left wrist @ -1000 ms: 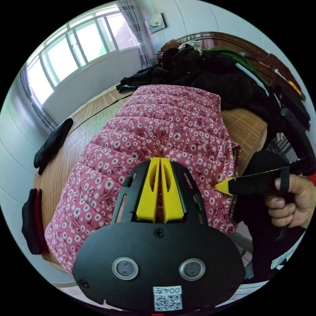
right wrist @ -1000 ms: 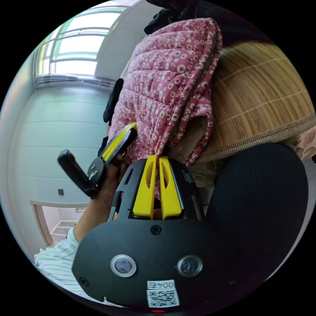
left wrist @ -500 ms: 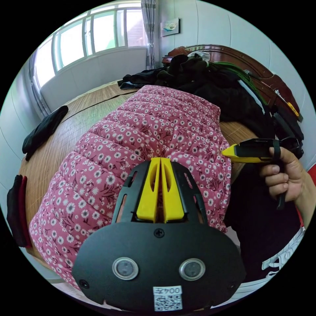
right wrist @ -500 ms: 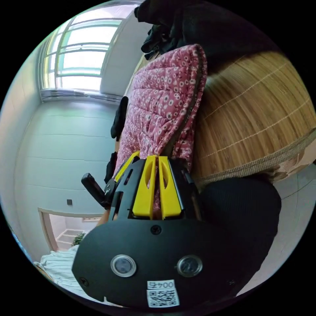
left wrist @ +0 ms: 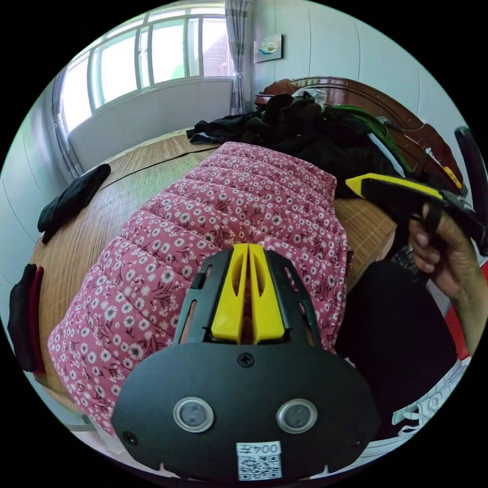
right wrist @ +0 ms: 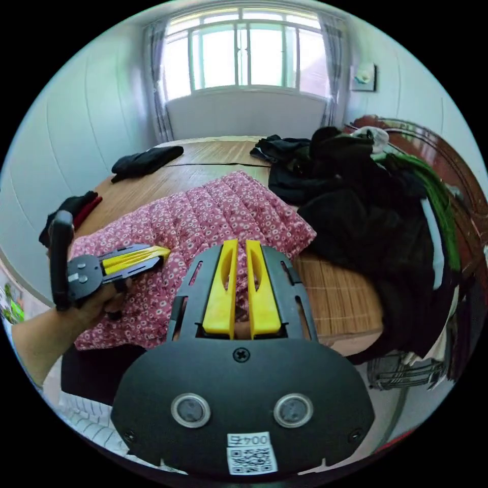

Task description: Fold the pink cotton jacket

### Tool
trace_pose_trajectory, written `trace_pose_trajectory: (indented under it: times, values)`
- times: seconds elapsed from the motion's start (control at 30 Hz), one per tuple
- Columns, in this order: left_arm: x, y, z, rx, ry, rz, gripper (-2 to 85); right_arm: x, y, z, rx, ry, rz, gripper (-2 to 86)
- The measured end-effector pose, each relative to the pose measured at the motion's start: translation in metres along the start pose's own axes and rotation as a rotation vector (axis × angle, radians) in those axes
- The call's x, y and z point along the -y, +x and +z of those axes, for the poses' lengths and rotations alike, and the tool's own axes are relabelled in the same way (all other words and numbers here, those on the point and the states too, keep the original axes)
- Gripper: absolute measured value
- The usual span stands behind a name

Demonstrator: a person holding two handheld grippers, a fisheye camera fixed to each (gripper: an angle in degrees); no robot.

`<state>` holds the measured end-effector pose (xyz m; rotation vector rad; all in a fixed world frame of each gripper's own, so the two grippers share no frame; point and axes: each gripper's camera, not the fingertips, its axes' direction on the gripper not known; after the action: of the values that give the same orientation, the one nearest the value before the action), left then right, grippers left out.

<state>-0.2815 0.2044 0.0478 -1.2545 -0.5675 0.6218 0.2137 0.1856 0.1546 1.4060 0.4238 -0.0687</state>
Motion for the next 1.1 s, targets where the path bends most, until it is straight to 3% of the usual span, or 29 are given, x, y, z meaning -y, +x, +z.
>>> trace_pose_trajectory:
  times: [0.13,0.23,0.43,0.53,0.7,0.77,0.83,0.87,1.1]
  values:
    - [0.005,-0.011,-0.031,0.017,0.117,-0.073,0.7,0.006,-0.04,0.06,-0.049,-0.113,-0.124,-0.1]
    - [0.0,-0.016,-0.007,-0.007,0.008,-0.07,0.7,-0.01,-0.059,0.113,-0.033,-0.265,-0.19,-0.6]
    - [0.015,-0.033,-0.014,-0.052,-0.002,-0.126,0.5,0.01,-0.063,0.121,0.035,-0.365,-0.249,-0.7]
    - [0.015,-0.051,-0.056,-0.119,0.058,-0.201,0.4,0.016,-0.047,0.086,0.077,-0.259,-0.166,-0.7]
    - [-0.017,-0.095,-0.117,-0.006,0.187,-0.336,0.3,0.014,-0.049,0.052,0.241,-0.112,-0.117,-0.6]
    - [-0.027,-0.126,-0.091,-0.041,0.038,-0.404,0.3,0.016,-0.061,0.081,0.279,-0.221,-0.1,-0.5]
    - [-0.034,-0.139,-0.077,-0.118,0.022,-0.46,0.3,0.01,-0.07,0.119,0.282,-0.375,-0.112,-0.2]
    - [-0.028,-0.142,-0.083,-0.137,0.024,-0.47,0.3,0.008,-0.066,0.121,0.286,-0.357,-0.085,0.0]
    - [0.031,-0.147,-0.141,-0.014,0.15,-0.214,0.4,0.005,-0.013,0.06,0.284,-0.206,0.177,6.3]
